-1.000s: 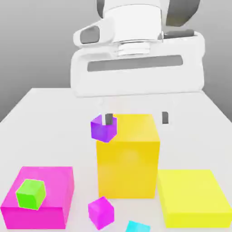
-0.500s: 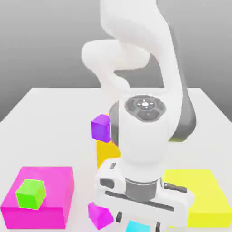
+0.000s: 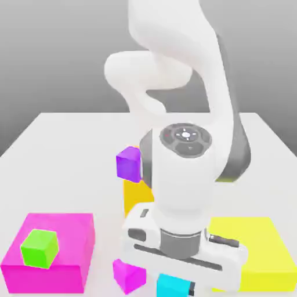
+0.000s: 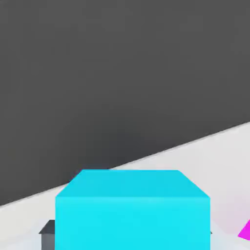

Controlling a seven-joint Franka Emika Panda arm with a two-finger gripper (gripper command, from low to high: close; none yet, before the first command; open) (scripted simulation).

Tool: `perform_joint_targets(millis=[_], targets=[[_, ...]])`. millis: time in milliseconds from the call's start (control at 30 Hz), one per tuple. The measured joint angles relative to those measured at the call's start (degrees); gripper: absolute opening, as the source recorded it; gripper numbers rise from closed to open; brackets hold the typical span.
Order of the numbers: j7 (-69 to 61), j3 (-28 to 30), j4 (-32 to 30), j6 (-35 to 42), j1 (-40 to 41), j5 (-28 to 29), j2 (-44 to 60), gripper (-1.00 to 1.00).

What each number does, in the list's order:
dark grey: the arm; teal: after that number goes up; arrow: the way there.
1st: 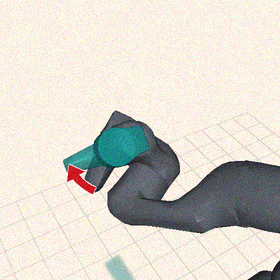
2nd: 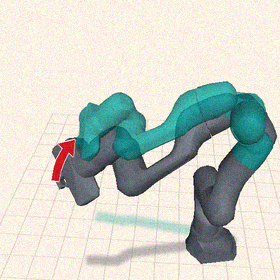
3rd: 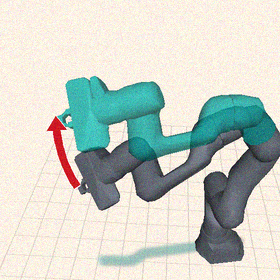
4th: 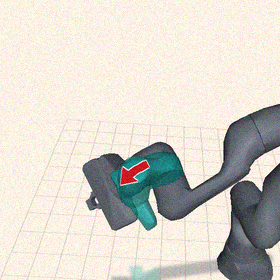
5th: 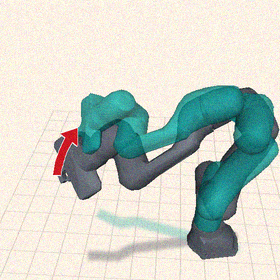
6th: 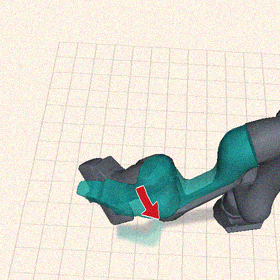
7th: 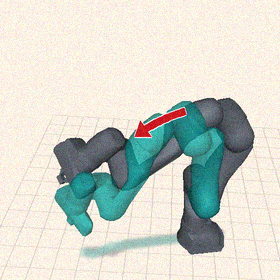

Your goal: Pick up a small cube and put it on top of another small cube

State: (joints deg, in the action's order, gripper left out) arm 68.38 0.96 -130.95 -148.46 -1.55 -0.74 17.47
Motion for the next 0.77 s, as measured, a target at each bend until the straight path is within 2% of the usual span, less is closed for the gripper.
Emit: perform_joint_targets(millis=[333,467,500,700,767], targets=[[-0.55,10.07,-1.47,12.37,12.35,-0.61,-13.79,-1.0],[-1.37,10.29,-3.15,7.55,13.75,-1.73,-10.56,-1.0],[-1.68,10.19,-3.55,5.88,13.83,-2.17,-9.25,1.0],[-1.75,10.16,-3.75,5.06,13.85,-2.27,-8.6,1.0],[-1.2,10.36,-3.2,7.55,13.72,-1.5,-10.56,1.0]])
